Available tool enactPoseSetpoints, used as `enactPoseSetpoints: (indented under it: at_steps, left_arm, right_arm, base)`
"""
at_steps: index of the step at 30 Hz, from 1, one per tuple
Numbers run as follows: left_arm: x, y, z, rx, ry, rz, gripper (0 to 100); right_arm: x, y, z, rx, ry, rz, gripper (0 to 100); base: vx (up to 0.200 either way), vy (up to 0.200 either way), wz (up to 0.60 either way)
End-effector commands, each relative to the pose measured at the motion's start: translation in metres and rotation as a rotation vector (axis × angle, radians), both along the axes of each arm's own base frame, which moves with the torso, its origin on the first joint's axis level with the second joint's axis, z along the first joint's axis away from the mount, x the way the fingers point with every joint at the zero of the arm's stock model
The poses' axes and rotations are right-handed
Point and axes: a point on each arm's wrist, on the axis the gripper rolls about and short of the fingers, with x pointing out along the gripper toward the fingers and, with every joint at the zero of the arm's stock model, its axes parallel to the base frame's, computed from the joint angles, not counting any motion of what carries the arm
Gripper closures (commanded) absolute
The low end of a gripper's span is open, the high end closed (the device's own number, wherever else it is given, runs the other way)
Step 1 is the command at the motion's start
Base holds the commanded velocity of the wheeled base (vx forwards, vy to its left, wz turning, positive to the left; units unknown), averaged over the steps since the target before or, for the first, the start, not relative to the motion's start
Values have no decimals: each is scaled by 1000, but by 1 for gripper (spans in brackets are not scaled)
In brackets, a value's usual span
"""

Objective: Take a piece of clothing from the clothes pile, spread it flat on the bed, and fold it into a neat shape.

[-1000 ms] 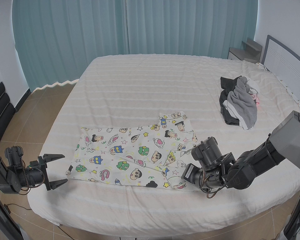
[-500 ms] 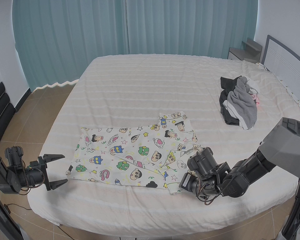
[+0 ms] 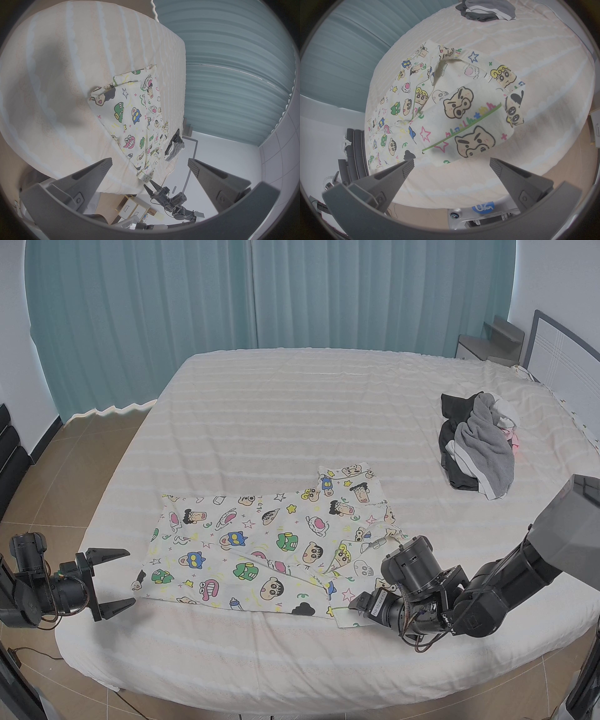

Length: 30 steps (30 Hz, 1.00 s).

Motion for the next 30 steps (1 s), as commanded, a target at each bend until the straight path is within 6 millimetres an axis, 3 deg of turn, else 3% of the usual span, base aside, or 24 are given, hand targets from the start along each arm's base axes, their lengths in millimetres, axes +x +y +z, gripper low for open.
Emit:
enactPoseSetpoints:
  at_steps: [1,8,12,20,28,30]
  left_arm:
    - [0,0,0,0,2,2,0]
    - [0,0,0,1,1,1,0]
    - [1,0,0,4,-3,2,0]
    - [2,1,1,5,-6,2,0]
    - [3,1,2,5,-10,3,0]
    - [3,1,2,5,-8,5,0]
  right_arm:
    - [-11,-9,22,33,-37,3,0]
    - [-12,-15,39,69,-78,-5,0]
    - [6,-14,32,71,-79,-33,0]
    - [22,-13,-8,35,-42,-49,0]
    - [23,-18,-7,31,-45,-62,0]
    - [21,-19,1,41,-65,-67,0]
  base:
    - [0,0,0]
    - [0,0,0]
    - [0,0,0]
    - [0,0,0]
    - [0,0,0]
    - [0,0,0]
